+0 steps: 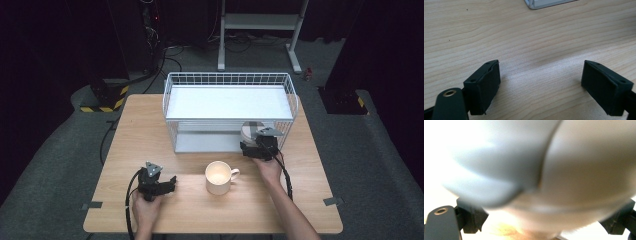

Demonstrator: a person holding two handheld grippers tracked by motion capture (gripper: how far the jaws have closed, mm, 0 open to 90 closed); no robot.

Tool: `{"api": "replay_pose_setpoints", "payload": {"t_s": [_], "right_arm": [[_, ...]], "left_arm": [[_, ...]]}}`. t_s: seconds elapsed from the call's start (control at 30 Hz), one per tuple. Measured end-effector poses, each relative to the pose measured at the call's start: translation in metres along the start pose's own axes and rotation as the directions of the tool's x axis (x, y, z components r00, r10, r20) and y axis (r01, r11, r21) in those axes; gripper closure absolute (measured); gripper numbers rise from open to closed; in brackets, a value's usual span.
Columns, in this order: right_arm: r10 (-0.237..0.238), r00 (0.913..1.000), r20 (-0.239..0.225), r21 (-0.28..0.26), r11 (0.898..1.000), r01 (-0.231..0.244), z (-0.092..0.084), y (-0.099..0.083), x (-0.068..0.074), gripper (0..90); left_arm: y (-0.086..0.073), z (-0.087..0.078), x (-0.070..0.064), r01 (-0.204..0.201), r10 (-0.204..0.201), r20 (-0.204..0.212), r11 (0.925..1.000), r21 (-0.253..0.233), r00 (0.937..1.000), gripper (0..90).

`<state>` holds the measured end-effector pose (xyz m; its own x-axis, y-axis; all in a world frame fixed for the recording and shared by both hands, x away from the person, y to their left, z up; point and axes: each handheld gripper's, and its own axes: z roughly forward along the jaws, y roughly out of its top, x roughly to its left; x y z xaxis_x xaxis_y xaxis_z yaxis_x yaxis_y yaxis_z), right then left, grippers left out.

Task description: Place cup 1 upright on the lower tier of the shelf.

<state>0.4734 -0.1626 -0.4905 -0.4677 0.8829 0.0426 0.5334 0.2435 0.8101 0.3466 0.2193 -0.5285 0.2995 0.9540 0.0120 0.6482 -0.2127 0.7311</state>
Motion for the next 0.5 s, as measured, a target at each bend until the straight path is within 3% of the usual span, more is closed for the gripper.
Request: {"api": "replay_pose_setpoints", "payload": {"t_s": [0.33, 0.5], "right_arm": [[0.01, 0.9999, -0.008, 0.007, 1.0, -0.01, -0.009, -0.009, -0.002, 14.1], [0.01, 0.9999, 0.011, 0.029, 1.0, -0.01, -0.012, -0.017, 0.0, 17.4]], "left_arm": [[0.0, 0.0, 0.0, 0.0, 0.0, 0.0, 1.0, 0.0, 1.0, 15.9], [0.0, 0.0, 0.0, 0.0, 0.0, -0.001, 1.0, 0.0, 1.0, 15.9]]}}
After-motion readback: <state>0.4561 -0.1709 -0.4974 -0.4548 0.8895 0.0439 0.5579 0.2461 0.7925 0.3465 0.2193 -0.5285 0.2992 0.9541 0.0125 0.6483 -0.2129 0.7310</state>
